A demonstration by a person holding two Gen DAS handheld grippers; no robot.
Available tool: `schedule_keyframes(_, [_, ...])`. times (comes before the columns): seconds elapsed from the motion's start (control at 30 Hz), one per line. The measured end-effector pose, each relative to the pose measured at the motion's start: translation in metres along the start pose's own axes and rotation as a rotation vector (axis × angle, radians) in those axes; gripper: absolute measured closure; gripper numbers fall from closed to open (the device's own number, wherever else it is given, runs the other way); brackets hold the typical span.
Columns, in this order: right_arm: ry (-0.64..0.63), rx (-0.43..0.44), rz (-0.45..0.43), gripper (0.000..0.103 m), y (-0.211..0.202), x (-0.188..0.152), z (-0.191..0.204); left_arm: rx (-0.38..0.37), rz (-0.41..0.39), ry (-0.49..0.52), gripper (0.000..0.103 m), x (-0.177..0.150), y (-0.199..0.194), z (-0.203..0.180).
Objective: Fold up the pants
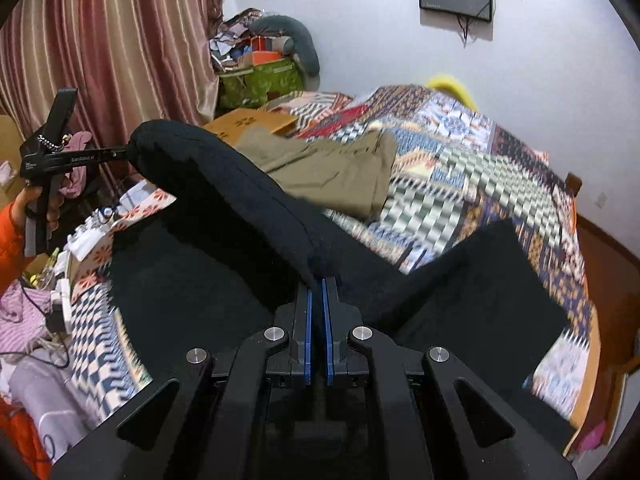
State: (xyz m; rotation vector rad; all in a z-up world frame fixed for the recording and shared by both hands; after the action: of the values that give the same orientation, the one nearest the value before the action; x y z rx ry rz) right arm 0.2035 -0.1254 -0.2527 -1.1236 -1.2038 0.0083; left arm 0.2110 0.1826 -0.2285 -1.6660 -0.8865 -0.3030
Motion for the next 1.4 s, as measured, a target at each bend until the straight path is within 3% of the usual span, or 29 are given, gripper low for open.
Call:
schedule_keyframes(0.43, [0.07, 0.046, 0.111, 0.097, 0.01, -0.047, 0.03, 0.079, 0.14, -0.057, 0.101, -0.071, 0.022, 0.042])
schedule_keyframes(0.63, [0.07, 0.049, 0.139, 0.093, 0.006, -0.048, 0.03, 0.132, 0.109, -0.024, 0.101, -0.061, 0.013, 0.042])
schedule_keyframes(0.8, [0.095, 0.047, 0.131, 0.077, -0.004, -0.047, 0.027, 0.141, 0.059, 0.002, 0.099, -0.041, -0.002, 0.032])
schedule_keyframes(1.13, [0.145, -0.047, 0.037, 0.064, -0.034, -0.023, -0.014, 0.087, 0.005, 0.03, 0.064, -0.012, -0.002, -0.023])
schedule_keyframes(1.2, [0.153, -0.07, 0.027, 0.063, -0.037, -0.018, -0.027, 0.071, 0.003, 0.045, 0.061, -0.008, 0.003, -0.037])
schedule_keyframes(1.27, [0.167, -0.111, 0.019, 0.05, -0.038, -0.014, -0.045, 0.055, 0.001, 0.055, 0.059, -0.004, 0.008, -0.049])
schedule_keyframes(1.4, [0.18, -0.183, 0.026, 0.049, -0.03, -0.008, -0.081, 0.022, -0.001, 0.071, 0.053, 0.004, 0.021, -0.073])
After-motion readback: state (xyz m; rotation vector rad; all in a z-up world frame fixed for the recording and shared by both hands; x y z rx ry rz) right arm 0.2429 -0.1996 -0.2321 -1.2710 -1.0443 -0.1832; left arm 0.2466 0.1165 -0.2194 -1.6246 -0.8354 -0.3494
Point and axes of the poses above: each gripper's, at about its wrist camera, not at the fingertips, and y roughly the way its jaws point, z to its left, x to its top, the point moved 8 cm from there along y, roughly the way its jaws point, and after that the axes turned 15 degrees about -y, right-handed, at the moved point
